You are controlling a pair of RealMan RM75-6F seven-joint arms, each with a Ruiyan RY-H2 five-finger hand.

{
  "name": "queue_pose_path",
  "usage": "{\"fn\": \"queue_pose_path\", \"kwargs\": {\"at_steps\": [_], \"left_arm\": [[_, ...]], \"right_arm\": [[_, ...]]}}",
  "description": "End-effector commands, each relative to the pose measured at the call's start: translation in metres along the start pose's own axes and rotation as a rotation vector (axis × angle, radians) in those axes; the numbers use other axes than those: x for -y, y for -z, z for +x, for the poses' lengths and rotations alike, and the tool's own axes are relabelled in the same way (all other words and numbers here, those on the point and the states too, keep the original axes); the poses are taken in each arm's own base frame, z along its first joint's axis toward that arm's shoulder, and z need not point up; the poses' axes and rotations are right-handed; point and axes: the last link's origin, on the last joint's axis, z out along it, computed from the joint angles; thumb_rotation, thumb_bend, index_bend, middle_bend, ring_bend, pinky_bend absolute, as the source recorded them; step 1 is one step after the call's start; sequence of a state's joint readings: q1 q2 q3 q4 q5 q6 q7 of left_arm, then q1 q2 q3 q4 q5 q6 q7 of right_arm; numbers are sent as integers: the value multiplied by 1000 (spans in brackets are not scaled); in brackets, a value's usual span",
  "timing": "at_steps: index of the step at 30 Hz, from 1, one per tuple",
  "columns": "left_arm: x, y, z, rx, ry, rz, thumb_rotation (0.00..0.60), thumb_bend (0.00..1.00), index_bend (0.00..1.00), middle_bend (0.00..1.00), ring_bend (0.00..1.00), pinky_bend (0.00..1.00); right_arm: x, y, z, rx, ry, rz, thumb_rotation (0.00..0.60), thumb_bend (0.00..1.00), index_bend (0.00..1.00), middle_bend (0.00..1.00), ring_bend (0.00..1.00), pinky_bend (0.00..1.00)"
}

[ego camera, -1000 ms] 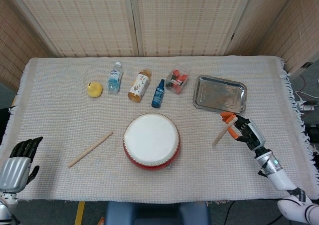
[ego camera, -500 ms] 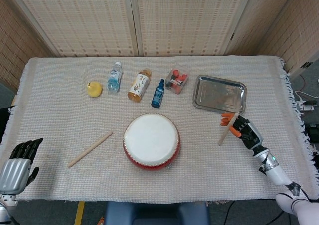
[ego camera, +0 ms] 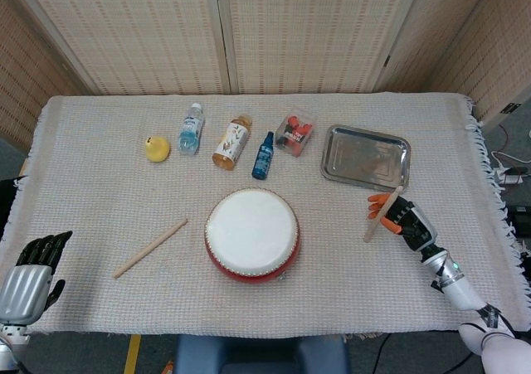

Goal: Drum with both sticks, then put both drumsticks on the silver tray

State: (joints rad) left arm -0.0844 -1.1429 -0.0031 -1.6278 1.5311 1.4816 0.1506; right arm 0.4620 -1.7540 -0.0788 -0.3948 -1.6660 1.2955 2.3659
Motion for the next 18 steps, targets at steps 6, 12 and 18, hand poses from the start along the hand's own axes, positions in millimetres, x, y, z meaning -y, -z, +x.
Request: {"fn": "queue_pose_path", "kwargs": {"at_steps": [6, 12, 18], "left_arm": [[0, 2, 0, 4, 1, 4, 600, 287, 57, 110, 101, 114], [1, 2, -2, 11, 4, 5, 600, 287, 58, 110, 100, 114], [1, 2, -1, 11, 4, 2, 600, 287, 57, 110, 101, 111]], "right_arm": [[-5, -1, -7, 37, 50, -8, 600, 225, 492, 363, 380, 429], [-11, 2, -15, 69, 99, -18, 600, 224, 563, 421, 439, 494], [-17, 5, -14, 60, 121, -38, 600, 222, 645, 490, 514, 555]]}}
